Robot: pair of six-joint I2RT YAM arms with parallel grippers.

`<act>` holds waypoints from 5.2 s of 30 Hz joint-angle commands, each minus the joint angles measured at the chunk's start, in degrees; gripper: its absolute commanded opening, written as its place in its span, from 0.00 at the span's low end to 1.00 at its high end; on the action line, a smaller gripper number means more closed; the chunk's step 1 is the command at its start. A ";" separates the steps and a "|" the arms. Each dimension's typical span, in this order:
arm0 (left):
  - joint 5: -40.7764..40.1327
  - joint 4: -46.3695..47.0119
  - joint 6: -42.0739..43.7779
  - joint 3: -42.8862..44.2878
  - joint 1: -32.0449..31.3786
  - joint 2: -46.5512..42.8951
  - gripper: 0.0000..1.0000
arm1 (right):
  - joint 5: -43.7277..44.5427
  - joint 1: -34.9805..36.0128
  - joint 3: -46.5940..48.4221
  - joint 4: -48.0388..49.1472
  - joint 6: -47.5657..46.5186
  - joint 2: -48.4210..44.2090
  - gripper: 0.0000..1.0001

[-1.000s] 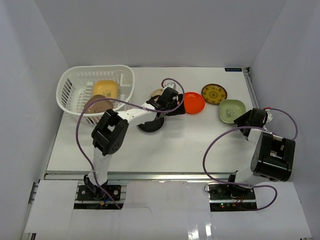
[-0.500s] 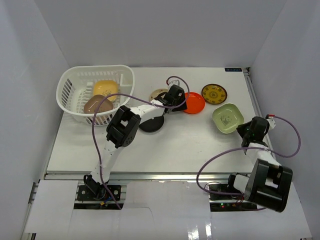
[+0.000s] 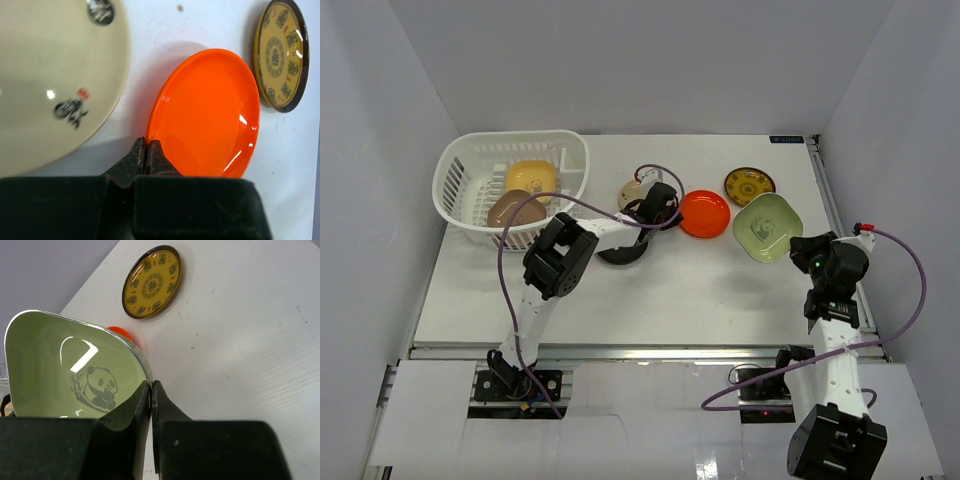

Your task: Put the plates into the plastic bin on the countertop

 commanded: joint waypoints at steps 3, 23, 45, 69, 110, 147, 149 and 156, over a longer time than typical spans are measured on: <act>-4.03 -0.87 0.14 -11.36 0.01 -9.96 0.00 | -7.33 1.79 2.42 -2.22 -0.39 -3.08 0.08; 4.16 -18.34 9.27 -24.38 35.76 -64.73 0.00 | 3.61 35.95 30.98 -1.52 -3.88 11.90 0.08; 2.65 -21.60 15.26 -26.42 51.08 -69.18 0.98 | 12.61 63.93 111.00 -9.88 -14.10 88.93 0.08; 40.46 -30.84 4.72 -45.65 41.37 -87.32 0.78 | 17.35 55.08 71.18 -1.70 -15.94 61.11 0.26; -13.07 6.08 -13.57 -48.65 6.95 -30.72 0.33 | -7.26 5.13 35.48 30.64 24.14 76.82 0.08; 1.94 -19.50 9.11 -36.42 48.24 -65.88 0.00 | 5.57 42.29 39.85 8.69 2.87 32.47 0.08; 1.95 -19.84 9.02 -38.09 49.57 -63.96 0.00 | 6.72 47.64 48.08 7.11 0.94 37.23 0.08; 2.03 -18.62 8.31 -40.30 51.86 -65.68 0.98 | 12.34 59.71 82.06 -3.94 -4.77 66.64 0.08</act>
